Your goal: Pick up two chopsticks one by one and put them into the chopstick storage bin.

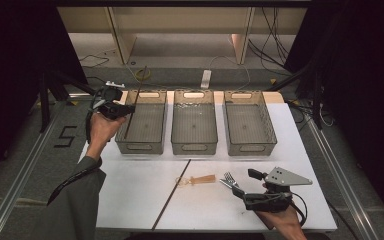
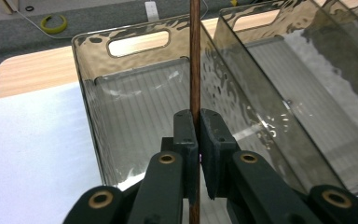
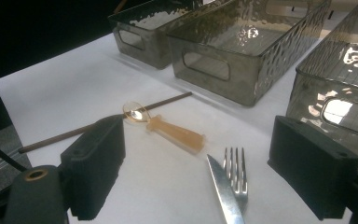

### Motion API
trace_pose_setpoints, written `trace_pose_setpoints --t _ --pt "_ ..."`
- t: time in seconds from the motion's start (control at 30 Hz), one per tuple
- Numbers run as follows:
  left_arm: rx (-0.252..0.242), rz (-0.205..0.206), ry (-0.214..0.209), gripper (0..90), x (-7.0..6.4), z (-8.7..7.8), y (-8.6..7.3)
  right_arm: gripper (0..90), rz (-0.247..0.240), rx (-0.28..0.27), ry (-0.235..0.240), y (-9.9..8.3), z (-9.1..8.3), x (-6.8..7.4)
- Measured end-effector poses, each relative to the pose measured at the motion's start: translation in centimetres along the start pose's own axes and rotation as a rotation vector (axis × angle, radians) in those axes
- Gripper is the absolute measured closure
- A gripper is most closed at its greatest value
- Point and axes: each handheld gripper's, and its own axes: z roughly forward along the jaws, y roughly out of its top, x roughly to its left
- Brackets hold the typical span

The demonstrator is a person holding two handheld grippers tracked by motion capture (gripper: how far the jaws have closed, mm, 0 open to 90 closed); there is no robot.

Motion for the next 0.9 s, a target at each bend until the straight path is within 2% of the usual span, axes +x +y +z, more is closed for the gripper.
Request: trace_pose_setpoints --t 0.13,0.17,0.4,0.47,0.73,0.83,0.9 --pt "-0.009 -0.005 0.021 85.0 0.4 0.4 -0.3 19.0 -0.004 0.001 0.001 0.0 0.0 0.0" --pt "-0.008 -0.014 0.019 85.0 0.5 0.6 -0.4 18.9 -0.002 0.000 0.002 0.0 0.1 0.0" --pt "0.013 0.000 0.031 84.9 0.2 1.6 -1.1 19.0 0.004 -0.003 0.004 0.0 0.0 0.0" --pt "0.014 -0.008 0.030 84.7 0.2 1.8 -1.3 19.0 0.002 0.000 0.003 0.0 0.0 0.0" --pt "0.018 -0.019 0.049 83.2 0.4 2.0 -1.8 19.0 0.001 -0.002 0.005 0.0 0.0 0.0" --pt "0.011 -0.050 0.052 61.3 0.3 1.6 -1.7 19.0 -0.002 -0.001 0.002 0.0 0.0 0.0" --pt "0.008 -0.060 0.045 54.9 0.2 1.1 -1.5 19.0 0.003 -0.004 0.001 0.0 0.0 0.0"
